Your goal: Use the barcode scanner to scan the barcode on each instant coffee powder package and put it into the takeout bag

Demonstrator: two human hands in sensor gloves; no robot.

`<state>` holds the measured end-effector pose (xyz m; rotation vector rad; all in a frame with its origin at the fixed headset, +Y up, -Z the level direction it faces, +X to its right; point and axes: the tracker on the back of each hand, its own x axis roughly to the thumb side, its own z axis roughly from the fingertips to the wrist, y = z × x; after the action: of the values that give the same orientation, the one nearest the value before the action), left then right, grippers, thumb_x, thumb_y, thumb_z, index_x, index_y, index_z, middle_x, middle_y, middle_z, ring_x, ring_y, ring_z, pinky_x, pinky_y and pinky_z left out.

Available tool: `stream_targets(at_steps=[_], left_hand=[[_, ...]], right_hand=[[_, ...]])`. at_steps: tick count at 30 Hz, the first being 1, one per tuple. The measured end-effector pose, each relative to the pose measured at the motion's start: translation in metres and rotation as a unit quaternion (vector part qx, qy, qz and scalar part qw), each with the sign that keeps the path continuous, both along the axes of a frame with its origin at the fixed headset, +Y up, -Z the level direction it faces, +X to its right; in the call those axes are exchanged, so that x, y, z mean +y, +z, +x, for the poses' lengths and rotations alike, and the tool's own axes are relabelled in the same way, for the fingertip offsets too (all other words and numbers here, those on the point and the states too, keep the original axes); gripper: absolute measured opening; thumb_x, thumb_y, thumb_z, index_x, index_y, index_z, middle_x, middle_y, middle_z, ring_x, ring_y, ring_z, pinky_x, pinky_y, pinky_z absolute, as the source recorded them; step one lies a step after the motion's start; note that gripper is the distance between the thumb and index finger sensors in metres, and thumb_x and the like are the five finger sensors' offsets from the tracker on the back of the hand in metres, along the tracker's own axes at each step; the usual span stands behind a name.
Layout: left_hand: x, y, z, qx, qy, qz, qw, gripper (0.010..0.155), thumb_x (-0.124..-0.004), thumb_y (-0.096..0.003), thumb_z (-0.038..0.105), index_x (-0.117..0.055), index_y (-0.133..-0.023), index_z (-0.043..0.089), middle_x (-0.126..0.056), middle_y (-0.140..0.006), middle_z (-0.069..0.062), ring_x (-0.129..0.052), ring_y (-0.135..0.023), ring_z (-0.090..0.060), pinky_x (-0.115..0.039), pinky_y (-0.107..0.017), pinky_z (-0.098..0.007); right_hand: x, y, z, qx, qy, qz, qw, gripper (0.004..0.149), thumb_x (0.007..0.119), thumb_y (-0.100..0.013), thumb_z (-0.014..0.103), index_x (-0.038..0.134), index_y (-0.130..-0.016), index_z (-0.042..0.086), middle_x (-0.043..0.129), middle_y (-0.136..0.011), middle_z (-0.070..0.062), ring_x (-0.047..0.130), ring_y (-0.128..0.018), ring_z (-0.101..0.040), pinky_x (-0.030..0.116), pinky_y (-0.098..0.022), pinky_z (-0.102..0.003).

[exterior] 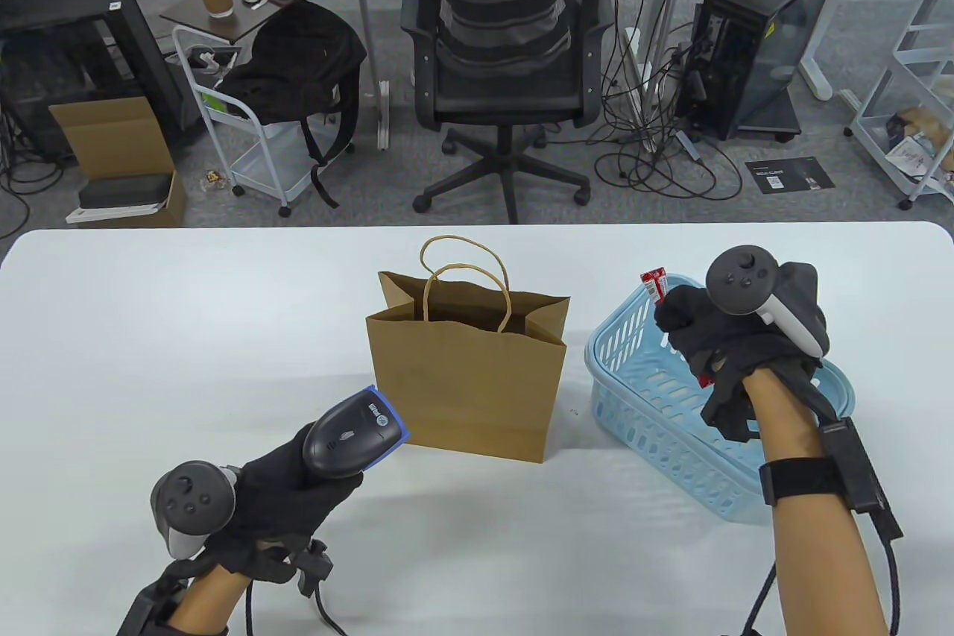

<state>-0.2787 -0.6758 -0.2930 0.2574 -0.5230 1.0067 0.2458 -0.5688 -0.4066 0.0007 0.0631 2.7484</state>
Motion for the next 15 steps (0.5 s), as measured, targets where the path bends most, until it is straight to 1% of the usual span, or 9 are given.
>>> stream_targets(at_steps=[3, 8, 10, 15], left_hand=[[0.001, 0.001, 0.0, -0.001, 0.002, 0.005, 1.0, 0.063, -0.088, -0.0424, 0.056, -0.07, -0.096, 0.029, -0.094, -0.074, 0.007, -0.107, -0.052, -0.021, -0.087, -0.049, -0.044], [0.001, 0.002, 0.0, -0.003, 0.002, 0.011, 1.0, 0.062, -0.088, -0.0425, 0.056, -0.07, -0.096, 0.029, -0.094, -0.074, 0.007, -0.107, -0.052, -0.021, -0.087, -0.049, -0.044], [0.001, 0.003, 0.0, -0.002, 0.002, 0.013, 1.0, 0.062, -0.088, -0.0424, 0.056, -0.07, -0.096, 0.029, -0.094, -0.074, 0.007, -0.107, -0.052, -0.021, -0.087, -0.049, -0.044], [0.002, 0.004, 0.001, -0.003, 0.004, 0.021, 1.0, 0.062, -0.088, -0.0424, 0.056, -0.07, -0.096, 0.029, -0.094, -0.074, 0.007, -0.107, -0.052, -0.021, -0.087, -0.049, -0.044]], right_hand=[[0.012, 0.013, -0.012, 0.028, -0.02, 0.018, 0.999, 0.035, 0.095, -0.043, 0.031, 0.088, -0.073, 0.046, 0.098, -0.085, -0.005, 0.102, -0.063, -0.02, 0.083, -0.051, -0.041], [0.034, 0.035, -0.043, 0.083, -0.02, 0.06, 0.995, 0.034, 0.093, -0.044, 0.032, 0.088, -0.074, 0.046, 0.098, -0.085, -0.005, 0.102, -0.063, -0.019, 0.083, -0.053, -0.042], [0.041, 0.045, -0.058, 0.112, -0.035, 0.073, 0.99, 0.034, 0.093, -0.044, 0.032, 0.087, -0.074, 0.047, 0.098, -0.085, -0.004, 0.102, -0.063, -0.019, 0.083, -0.053, -0.041], [0.049, 0.063, -0.088, 0.169, -0.057, 0.083, 0.98, 0.034, 0.093, -0.044, 0.031, 0.088, -0.074, 0.046, 0.099, -0.085, -0.005, 0.103, -0.062, -0.02, 0.084, -0.05, -0.04]])
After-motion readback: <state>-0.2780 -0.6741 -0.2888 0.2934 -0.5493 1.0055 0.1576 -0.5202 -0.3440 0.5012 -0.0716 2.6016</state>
